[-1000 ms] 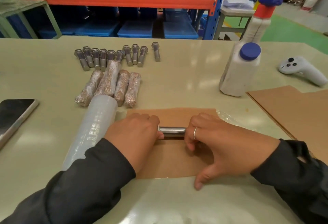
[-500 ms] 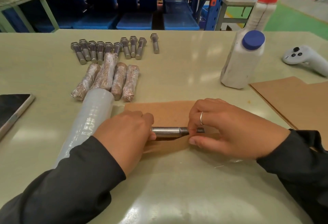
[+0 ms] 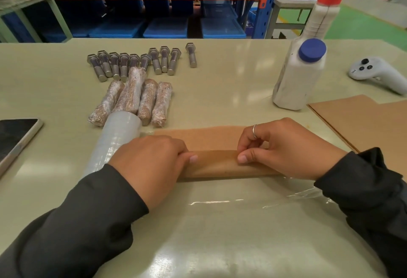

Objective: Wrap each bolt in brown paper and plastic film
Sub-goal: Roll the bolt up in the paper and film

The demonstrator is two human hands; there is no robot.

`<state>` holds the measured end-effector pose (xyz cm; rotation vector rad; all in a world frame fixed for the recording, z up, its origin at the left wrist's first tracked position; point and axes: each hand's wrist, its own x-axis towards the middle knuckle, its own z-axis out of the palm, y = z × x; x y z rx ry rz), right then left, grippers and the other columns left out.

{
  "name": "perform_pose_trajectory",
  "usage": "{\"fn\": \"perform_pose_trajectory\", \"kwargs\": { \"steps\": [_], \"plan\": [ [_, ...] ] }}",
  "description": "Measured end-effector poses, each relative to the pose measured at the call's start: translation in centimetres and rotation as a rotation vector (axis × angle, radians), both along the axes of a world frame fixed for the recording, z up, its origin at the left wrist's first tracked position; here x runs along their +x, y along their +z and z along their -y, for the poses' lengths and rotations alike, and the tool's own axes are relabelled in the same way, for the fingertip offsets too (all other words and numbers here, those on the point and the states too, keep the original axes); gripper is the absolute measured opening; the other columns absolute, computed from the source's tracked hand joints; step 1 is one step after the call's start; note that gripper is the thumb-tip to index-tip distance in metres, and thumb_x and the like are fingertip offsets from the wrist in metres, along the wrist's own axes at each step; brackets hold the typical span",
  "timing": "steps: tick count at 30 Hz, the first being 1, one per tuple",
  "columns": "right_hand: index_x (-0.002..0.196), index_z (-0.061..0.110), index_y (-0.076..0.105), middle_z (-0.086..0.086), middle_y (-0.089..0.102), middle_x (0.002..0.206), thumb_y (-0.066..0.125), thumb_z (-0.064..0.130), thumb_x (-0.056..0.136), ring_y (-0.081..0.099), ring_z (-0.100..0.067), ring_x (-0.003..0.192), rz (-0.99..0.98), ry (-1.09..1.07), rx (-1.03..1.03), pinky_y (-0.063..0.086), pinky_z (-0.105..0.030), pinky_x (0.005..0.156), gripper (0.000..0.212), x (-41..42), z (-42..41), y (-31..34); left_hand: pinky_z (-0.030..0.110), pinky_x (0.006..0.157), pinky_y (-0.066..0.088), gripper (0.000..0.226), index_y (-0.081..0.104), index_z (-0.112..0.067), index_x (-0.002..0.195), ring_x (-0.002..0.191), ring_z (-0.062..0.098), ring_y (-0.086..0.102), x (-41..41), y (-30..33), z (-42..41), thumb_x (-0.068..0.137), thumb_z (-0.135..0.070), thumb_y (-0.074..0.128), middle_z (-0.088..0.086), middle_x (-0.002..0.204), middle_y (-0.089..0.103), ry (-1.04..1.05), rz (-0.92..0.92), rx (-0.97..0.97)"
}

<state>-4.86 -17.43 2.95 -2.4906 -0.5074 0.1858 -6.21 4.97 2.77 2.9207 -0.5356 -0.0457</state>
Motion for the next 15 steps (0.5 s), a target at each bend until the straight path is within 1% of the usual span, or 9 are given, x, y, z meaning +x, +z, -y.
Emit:
{"fn": "perform_pose_trajectory", "kwargs": {
  "steps": [2,6,8,9,10,11,12,14,15],
  "plan": [
    [0.076,0.031,0.065,0.013,0.065,0.065,0.074,0.026,0.077,0.056,0.005,0.071,-0.031,-0.015,0.034,0.039,-0.008,0.063,0.011,0.2,0.0,-0.1,0.028,0.077,0.042,0.030,0.048,-0.030,0.082,0.084,0.012,0.051,0.1,-0.2,0.3,0.090,-0.050,0.027,-0.010,0.089,0.058,0.024,0.028,-0.039],
    [0.084,0.033,0.058,0.019,0.061,0.062,0.070,0.021,0.082,0.052,0.002,0.062,-0.102,0.016,0.091,0.038,-0.011,0.061,0.017,0.4,-0.1,-0.5,0.026,0.070,0.037,0.023,0.046,-0.031,0.080,0.079,0.012,0.047,0.2,-0.7,0.6,0.093,-0.045,0.034,-0.009,0.084,0.052,0.035,0.107,-0.028],
    [0.080,0.036,0.062,0.018,0.059,0.061,0.068,0.020,0.083,0.049,0.002,0.060,-0.114,0.030,0.091,0.038,-0.011,0.060,0.018,0.4,-0.2,-0.6,0.028,0.076,0.034,0.012,0.058,-0.027,0.090,0.089,0.019,0.052,0.0,-0.7,0.8,0.090,-0.036,0.050,-0.005,0.093,0.056,-0.007,0.187,-0.055],
    [0.079,0.037,0.064,0.015,0.061,0.065,0.067,0.020,0.083,0.050,0.000,0.062,-0.123,0.034,0.091,0.039,-0.011,0.060,0.017,0.5,-0.2,-0.6,0.031,0.078,0.032,0.012,0.063,-0.022,0.096,0.090,0.024,0.054,-0.2,-0.5,0.9,0.084,-0.027,0.063,-0.001,0.096,0.058,-0.026,0.230,-0.081],
    [0.078,0.037,0.067,0.011,0.065,0.072,0.067,0.021,0.083,0.053,-0.002,0.066,-0.134,0.039,0.093,0.040,-0.013,0.061,0.017,0.5,-0.2,-0.6,0.033,0.077,0.031,0.021,0.066,-0.018,0.096,0.089,0.027,0.054,-0.3,-0.6,1.1,0.076,-0.017,0.072,0.002,0.095,0.061,-0.049,0.280,-0.115],
    [0.077,0.037,0.068,0.007,0.068,0.078,0.067,0.021,0.083,0.056,-0.006,0.071,-0.143,0.043,0.095,0.043,-0.017,0.067,0.017,0.5,-0.2,-0.6,0.032,0.077,0.029,0.021,0.069,-0.018,0.092,0.087,0.025,0.053,-0.3,-0.5,1.2,0.072,-0.013,0.072,0.002,0.091,0.063,-0.101,0.351,-0.117],
    [0.077,0.039,0.068,0.003,0.069,0.082,0.066,0.022,0.083,0.057,-0.008,0.075,-0.146,0.047,0.096,0.044,-0.021,0.071,0.019,0.5,-0.2,-0.6,0.031,0.077,0.028,0.015,0.070,-0.020,0.086,0.085,0.022,0.051,-0.3,-0.6,1.3,0.073,-0.015,0.064,0.000,0.085,0.064,-0.178,0.417,-0.104],
    [0.076,0.043,0.067,0.004,0.069,0.085,0.066,0.022,0.084,0.057,-0.008,0.078,-0.143,0.056,0.091,0.044,-0.022,0.075,0.022,0.6,-0.2,-0.6,0.031,0.077,0.028,0.028,0.072,-0.023,0.075,0.079,0.017,0.053,-0.3,-0.8,1.6,0.075,-0.018,0.044,-0.006,0.073,0.064,-0.277,0.425,-0.052],
    [0.076,0.044,0.066,0.006,0.069,0.086,0.066,0.022,0.084,0.058,-0.007,0.079,-0.144,0.061,0.088,0.044,-0.021,0.077,0.024,0.6,-0.2,-0.6,0.031,0.079,0.029,0.032,0.072,-0.023,0.074,0.076,0.017,0.057,-0.5,-0.8,1.6,0.074,-0.018,0.040,-0.007,0.070,0.064,-0.285,0.414,-0.036]
  ]
}}
